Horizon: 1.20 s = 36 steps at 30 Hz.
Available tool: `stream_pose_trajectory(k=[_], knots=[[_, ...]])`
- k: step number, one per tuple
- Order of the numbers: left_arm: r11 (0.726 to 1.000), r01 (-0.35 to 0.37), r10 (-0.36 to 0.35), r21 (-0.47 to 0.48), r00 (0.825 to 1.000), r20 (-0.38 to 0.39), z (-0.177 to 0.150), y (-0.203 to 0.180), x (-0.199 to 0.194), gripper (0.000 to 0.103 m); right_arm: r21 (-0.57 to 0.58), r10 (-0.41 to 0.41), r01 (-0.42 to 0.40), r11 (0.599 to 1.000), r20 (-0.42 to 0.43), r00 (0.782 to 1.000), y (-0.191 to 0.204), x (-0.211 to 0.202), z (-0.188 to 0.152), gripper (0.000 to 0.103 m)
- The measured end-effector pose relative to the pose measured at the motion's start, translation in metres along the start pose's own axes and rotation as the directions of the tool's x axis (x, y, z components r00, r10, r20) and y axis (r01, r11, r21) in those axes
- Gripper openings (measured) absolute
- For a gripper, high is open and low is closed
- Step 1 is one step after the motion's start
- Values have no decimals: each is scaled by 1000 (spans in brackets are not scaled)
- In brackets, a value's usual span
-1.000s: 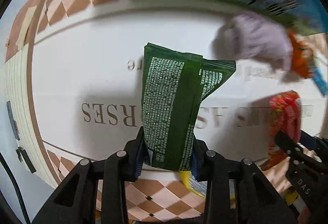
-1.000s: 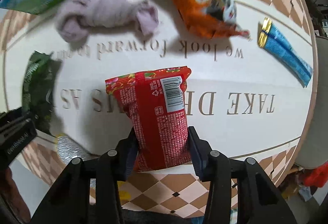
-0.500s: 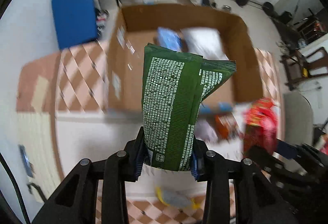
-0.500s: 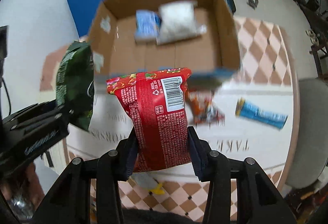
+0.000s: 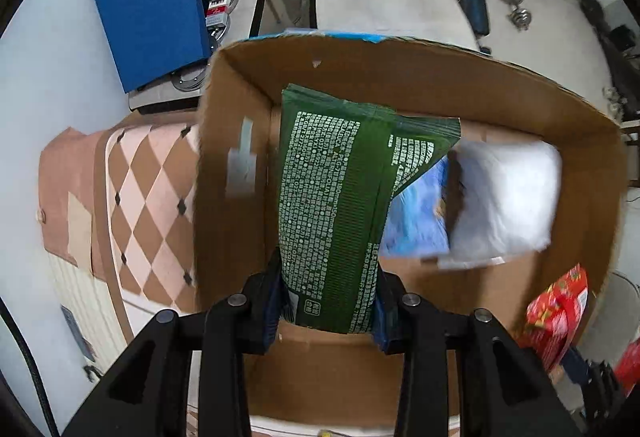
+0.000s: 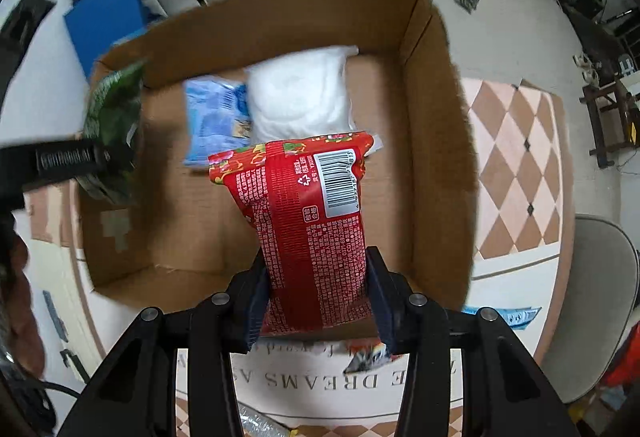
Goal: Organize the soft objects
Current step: 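Carry both bags into the box and open both tools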
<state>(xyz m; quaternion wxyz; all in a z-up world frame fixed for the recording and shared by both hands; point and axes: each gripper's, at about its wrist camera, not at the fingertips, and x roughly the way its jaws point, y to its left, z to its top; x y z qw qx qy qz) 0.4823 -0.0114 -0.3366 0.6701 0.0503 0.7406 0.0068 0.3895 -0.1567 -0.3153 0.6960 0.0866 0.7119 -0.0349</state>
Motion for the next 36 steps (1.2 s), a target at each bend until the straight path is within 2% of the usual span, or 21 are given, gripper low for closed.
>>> stream_pose_trajectory(k=[6,10,14,19,22,25,26,27,29,31,35,36], knots=[[1000,-23,22,-20,996,-81,28,-2,37,33,13,-16,18,1000,-94,995,-4,52,16,47],[999,-34,31,-23,993,-114,31,-4,53,33,8,-7,8,1000,-147,989,-3,77,16,47],[999,-36,30,-34,990,-139,32,-1,66,34,-4,-3,2,1000,-170,985,2,92,17,48],[999,-30,27,-19,991,-132,31,-3,64,35,-7,-9,8,1000,-177,984,7,102,22,48],[1000,1,-5,-27,991,-134,29,-1,58,36,-1,8,-9,1000,-185,983,4,101,22,49],[999,35,-38,-32,990,-133,29,3,47,38,19,62,-60,998,-191,980,-1,95,22,56],[999,39,-42,-28,992,-122,27,4,40,39,19,68,-66,998,-189,980,-1,92,22,65],[999,42,-44,-24,993,-109,24,4,34,45,18,75,-73,997,-183,980,-2,87,22,70],[999,50,-51,-18,996,-78,19,4,18,60,7,83,-83,997,-169,982,-3,76,22,74],[998,64,-65,-15,997,-37,10,6,0,86,-19,77,-81,997,-149,986,-1,61,20,83],[995,95,-95,7,995,32,-19,10,-26,97,-60,56,-61,996,-74,996,1,28,11,103],[995,99,-100,15,994,46,-25,10,-29,97,-66,51,-54,996,-49,997,0,19,7,103]])
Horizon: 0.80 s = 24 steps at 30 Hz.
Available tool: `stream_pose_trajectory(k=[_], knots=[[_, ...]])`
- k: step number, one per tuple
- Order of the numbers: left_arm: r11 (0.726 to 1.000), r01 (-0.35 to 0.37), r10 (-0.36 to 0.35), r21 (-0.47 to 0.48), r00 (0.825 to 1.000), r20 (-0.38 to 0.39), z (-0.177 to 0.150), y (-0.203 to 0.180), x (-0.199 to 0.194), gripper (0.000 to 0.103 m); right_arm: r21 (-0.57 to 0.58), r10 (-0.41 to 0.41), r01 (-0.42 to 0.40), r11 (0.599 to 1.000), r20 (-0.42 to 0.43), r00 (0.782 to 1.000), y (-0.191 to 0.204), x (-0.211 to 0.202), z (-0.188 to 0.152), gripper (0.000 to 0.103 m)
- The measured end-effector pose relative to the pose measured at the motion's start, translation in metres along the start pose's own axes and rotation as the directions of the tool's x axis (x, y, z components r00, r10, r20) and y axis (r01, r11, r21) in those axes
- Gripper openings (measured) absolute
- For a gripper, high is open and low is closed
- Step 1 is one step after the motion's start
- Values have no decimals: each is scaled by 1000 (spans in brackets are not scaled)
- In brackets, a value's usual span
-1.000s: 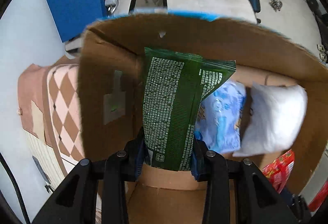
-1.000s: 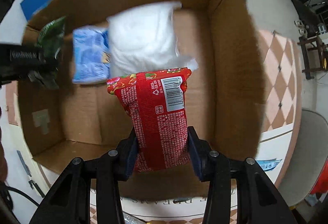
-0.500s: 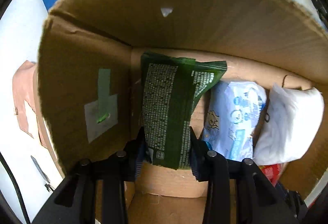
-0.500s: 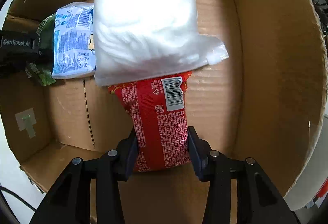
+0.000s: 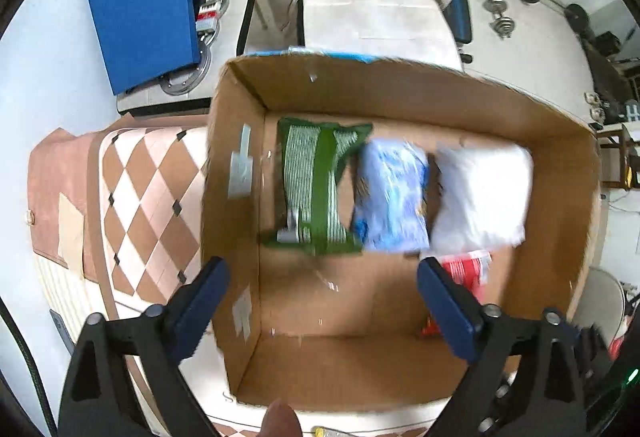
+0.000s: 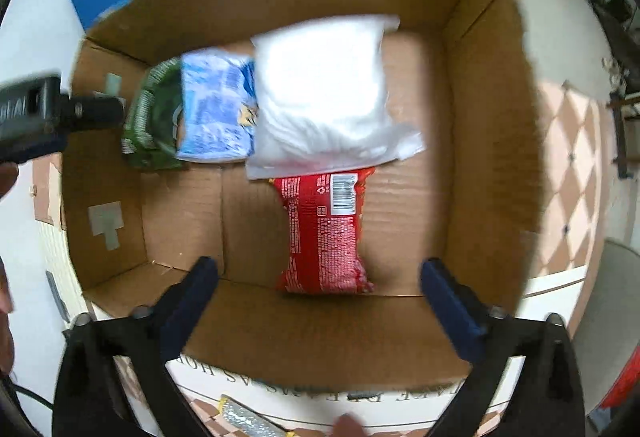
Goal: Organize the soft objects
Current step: 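Carry both bags into the box and open both tools, then grasp the yellow sponge with the left tool while the right tool grasps the orange panda bag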
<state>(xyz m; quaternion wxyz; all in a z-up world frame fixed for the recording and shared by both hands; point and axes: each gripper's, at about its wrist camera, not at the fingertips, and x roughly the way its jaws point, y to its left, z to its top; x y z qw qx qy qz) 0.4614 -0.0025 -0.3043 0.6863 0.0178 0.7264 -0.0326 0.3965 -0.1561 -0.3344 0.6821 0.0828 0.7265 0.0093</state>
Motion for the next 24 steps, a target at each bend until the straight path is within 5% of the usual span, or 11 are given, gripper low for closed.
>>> stream_pose_trajectory(k=[10,16,18,21,24], knots=[[1000,3,-5,10,986,164,-84,0,-55,98,-12,-51,54,998,146,988,6,-59,-46,103],[1000,16,-12,-18,981,191,-152,4,-66,98,-26,-36,43,999,207,978,8,-90,-95,103],[999,24,-17,-39,987,162,-183,9,-53,98,-34,-42,50,998,215,976,4,-96,-115,103],[992,82,-81,-97,997,12,-237,19,-5,98,-41,-49,59,997,212,976,-10,-97,-149,103],[973,156,-184,-167,969,-165,-281,23,57,92,-49,-81,91,995,188,979,-24,-84,-175,103]])
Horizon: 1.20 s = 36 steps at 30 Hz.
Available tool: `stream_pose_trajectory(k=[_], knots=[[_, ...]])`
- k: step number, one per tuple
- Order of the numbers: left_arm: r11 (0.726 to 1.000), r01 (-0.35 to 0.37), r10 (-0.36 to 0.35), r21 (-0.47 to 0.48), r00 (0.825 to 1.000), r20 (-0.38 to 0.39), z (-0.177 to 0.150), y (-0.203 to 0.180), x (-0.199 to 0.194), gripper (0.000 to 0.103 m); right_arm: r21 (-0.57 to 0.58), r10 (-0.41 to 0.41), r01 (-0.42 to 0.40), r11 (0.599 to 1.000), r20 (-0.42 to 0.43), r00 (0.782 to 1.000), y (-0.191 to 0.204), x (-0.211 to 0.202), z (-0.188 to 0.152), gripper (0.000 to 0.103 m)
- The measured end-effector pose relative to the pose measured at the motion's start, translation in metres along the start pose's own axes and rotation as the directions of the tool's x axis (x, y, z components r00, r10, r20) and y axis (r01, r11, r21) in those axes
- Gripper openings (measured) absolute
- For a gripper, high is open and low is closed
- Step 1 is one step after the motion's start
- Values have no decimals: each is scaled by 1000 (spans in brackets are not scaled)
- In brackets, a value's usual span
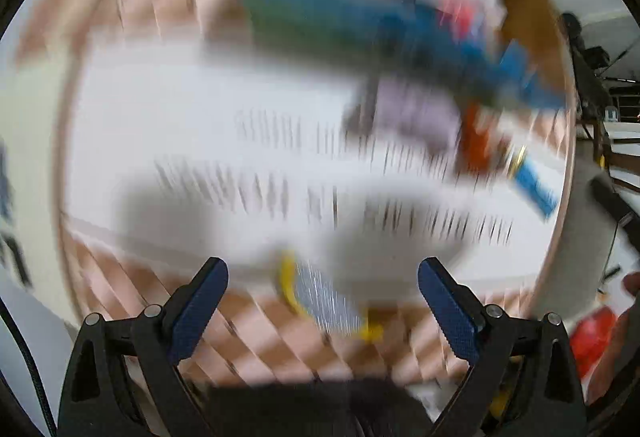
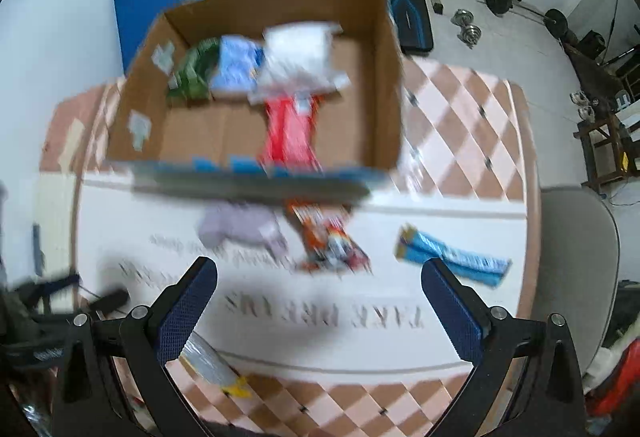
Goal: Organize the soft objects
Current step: 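Grasp the yellow sponge with the left tool while the right tool grasps the orange panda bag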
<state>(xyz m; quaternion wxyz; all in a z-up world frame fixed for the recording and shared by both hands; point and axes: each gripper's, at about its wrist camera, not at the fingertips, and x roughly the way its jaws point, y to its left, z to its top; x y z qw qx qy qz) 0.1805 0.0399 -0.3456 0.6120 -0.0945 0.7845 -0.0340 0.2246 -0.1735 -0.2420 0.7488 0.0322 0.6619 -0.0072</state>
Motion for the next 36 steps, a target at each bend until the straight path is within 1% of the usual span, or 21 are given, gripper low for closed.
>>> stream_pose_trajectory(k=[1,3,5,8,10,11,12,13,14,16,17,18,22,24,25,26,27,28,30,33,36], knots=[[1000,-5,5,-4,999,-42,-7,3,18,82,-3,-12,12,1000,-12,1000,-5,7,-10,103],[1000,-13,13,-1,994,-106,-22,3,53,74,-1,-15,15,1000,-38,999,-12,21,-21,103],[1000,12,-13,-10,991,-130,-32,-1,75,74,24,-5,7,1000,-79,997,-19,39,-27,103],[999,40,-45,-34,986,-160,-40,-7,96,74,69,29,-22,997,-99,995,-26,62,-27,103],[998,34,-40,-45,986,-159,-40,-11,105,74,98,47,-38,994,-101,994,-28,76,-21,103],[999,24,-30,-48,989,-147,-38,-12,106,71,105,52,-41,994,-100,994,-28,81,-19,103],[999,10,-17,-50,990,-141,-36,-10,107,62,113,50,-39,993,-100,994,-28,87,-14,103],[999,6,-14,-54,990,-137,-34,-9,108,48,117,47,-35,992,-99,994,-27,91,-11,103],[998,11,-19,-60,991,-135,-32,-7,108,48,122,46,-34,992,-100,994,-27,97,-5,102],[997,19,-28,-75,991,-127,-25,-1,106,47,140,63,-49,989,-103,993,-30,108,5,94],[998,4,-12,-68,994,-112,-25,0,104,47,148,72,-55,987,-112,991,-32,115,11,89],[998,-16,10,-54,995,-95,-24,1,101,47,155,73,-53,987,-122,990,-33,120,15,85],[996,-94,94,8,994,-51,-22,-1,95,46,162,82,-54,985,-169,982,-35,142,26,75],[988,-143,145,63,989,-20,-17,-7,91,46,151,93,-64,986,-197,976,-34,150,27,62],[983,-161,162,83,987,-7,-13,-10,89,46,147,103,-73,986,-208,973,-34,153,26,59],[978,-174,175,113,985,4,-7,-13,87,46,139,115,-85,987,-223,968,-32,155,24,51],[975,-178,179,134,984,4,-1,-17,87,46,127,113,-84,988,-238,965,-30,157,21,45],[973,-177,179,146,984,5,4,-19,86,46,98,96,-72,993,-262,960,-28,158,18,44],[970,-167,170,177,985,1,20,-26,85,47,82,78,-58,995,-274,959,-27,159,8,39],[969,-150,153,196,988,2,36,-34,82,49,83,68,-45,996,-303,951,-26,157,-9,38],[979,-91,99,181,994,-37,46,-32,83,50,63,64,-46,997,-324,944,-23,154,-30,37]])
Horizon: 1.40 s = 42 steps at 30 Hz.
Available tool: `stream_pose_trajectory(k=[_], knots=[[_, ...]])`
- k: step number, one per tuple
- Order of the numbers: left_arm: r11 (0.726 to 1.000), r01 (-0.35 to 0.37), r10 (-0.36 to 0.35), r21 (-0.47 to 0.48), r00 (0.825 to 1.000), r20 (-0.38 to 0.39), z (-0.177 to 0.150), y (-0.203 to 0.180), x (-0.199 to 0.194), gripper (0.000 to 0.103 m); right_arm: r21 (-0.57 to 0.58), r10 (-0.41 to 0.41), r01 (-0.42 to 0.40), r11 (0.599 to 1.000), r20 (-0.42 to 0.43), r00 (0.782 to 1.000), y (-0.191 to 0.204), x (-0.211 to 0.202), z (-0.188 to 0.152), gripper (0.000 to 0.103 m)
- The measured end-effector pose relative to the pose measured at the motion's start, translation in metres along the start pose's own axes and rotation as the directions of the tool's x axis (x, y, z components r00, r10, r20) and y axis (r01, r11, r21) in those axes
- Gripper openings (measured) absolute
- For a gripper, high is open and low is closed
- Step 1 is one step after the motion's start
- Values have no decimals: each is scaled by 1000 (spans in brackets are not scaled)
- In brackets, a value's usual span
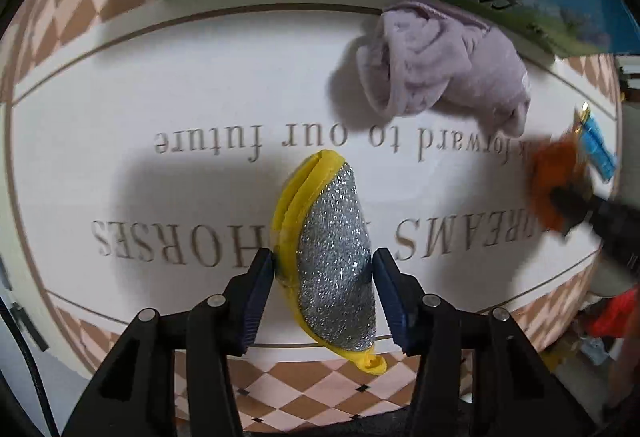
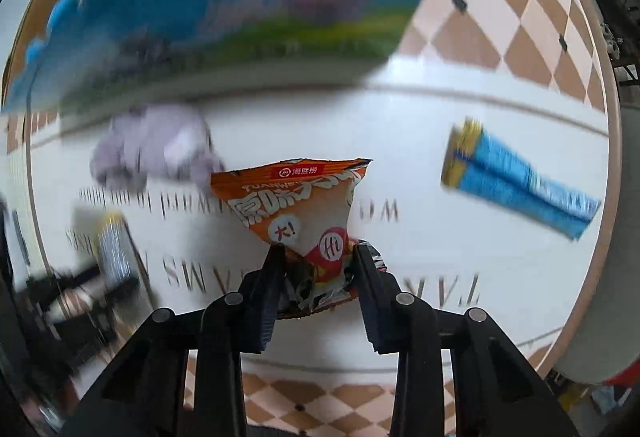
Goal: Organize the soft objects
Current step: 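Grasp the yellow sponge with the left tool while the right tool grasps the orange panda bag, then carry sponge and panda bag into the box and open both tools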
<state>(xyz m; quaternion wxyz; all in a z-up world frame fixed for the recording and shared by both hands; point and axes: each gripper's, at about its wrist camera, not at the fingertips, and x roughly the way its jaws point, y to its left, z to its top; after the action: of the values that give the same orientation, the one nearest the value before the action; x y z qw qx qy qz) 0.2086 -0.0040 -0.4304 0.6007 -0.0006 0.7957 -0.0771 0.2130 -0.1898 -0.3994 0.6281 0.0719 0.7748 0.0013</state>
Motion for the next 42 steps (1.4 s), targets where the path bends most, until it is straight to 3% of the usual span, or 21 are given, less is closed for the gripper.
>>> stream_pose_trajectory(k=[3,6,11,14,15,21,24,32,36,42], knots=[[998,59,-60,-37,998,-25,3,4,3,61,-10,3,-3,1000,5,1000,0,4,-13,38],[996,78,-80,-54,996,-43,-3,7,8,61,-6,10,-9,1000,14,1000,-1,4,-16,39],[999,16,-19,-34,996,-83,-16,0,26,61,14,24,-24,1000,4,1000,-13,4,-8,42],[999,-44,43,-22,997,-57,-22,-10,31,55,10,11,-11,1000,-1,1000,-14,4,-3,42],[998,-64,63,-20,997,-43,-23,-14,31,47,9,6,-6,1000,-2,1000,-12,4,-4,42],[996,-84,85,-14,996,26,-33,-29,18,43,-12,-40,40,999,25,999,0,-1,-12,34],[998,-63,63,-8,995,75,-42,-32,-7,43,-16,-24,25,1000,37,999,9,-6,-21,27],[999,8,-18,43,972,234,-54,-50,-102,43,-35,87,-83,996,132,987,27,-66,-36,24],[996,47,-66,74,957,281,-12,-34,-168,43,-51,148,-141,989,197,969,37,-105,-35,23],[994,54,-81,95,947,312,23,-32,-211,43,-111,221,-197,974,294,930,57,-169,-28,23]])
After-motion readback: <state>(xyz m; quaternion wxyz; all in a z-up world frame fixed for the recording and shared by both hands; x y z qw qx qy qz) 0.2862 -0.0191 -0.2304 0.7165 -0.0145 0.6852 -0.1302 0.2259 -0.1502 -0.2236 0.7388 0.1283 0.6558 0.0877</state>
